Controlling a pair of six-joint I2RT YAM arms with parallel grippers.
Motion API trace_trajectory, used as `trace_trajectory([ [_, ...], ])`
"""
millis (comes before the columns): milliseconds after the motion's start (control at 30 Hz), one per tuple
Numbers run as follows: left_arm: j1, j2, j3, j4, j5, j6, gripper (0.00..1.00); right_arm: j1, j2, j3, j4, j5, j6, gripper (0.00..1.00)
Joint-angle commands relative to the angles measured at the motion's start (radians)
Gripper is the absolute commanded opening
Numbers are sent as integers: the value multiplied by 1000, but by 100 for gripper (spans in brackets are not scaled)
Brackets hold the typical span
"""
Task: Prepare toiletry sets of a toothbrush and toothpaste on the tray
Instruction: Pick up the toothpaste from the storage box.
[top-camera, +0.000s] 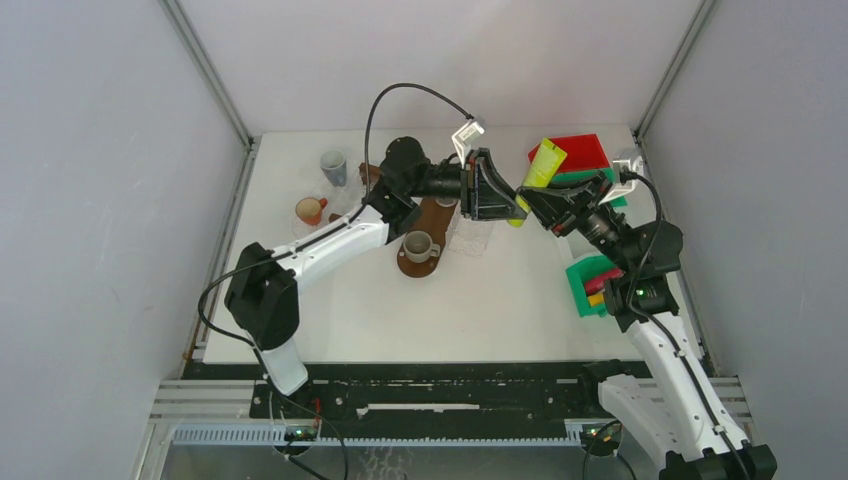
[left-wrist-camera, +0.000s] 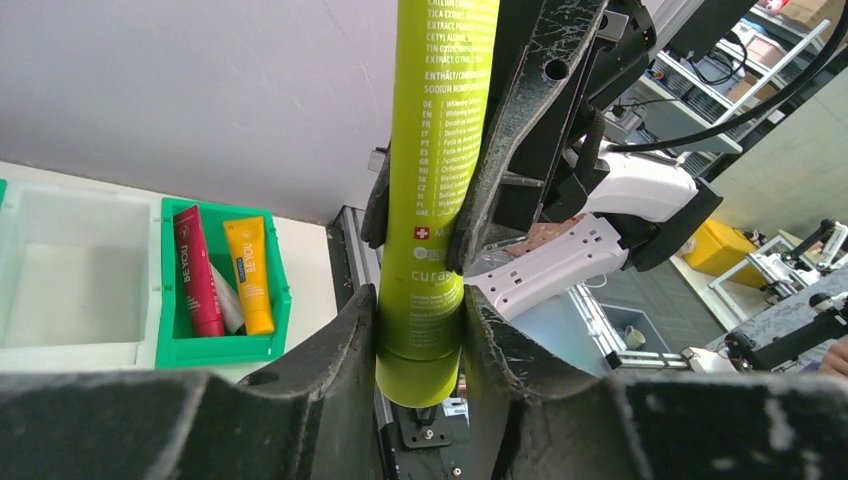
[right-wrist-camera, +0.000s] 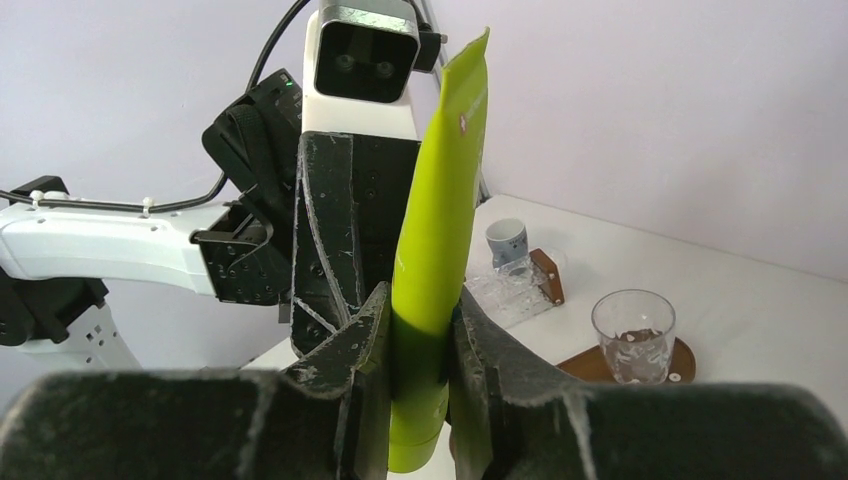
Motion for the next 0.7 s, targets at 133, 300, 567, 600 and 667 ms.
trace_trajectory([
  [133,-13,-9,64,34,58,8,4,19,-11,61,10,8,-31,14],
  [300,-3,-15,63,-8,82,51,0,19,-30,92,-91,17,-83,29],
  [567,4,-33,79,-192,93,218,0,11,-37,127,-177,19,-116,42],
  [600,5,-36,81,-213,91,237,0,9,-36,131,-183,18,-118,42],
  [667,7,-45,86,-263,87,279,0,2,-35,140,-199,16,-119,42],
])
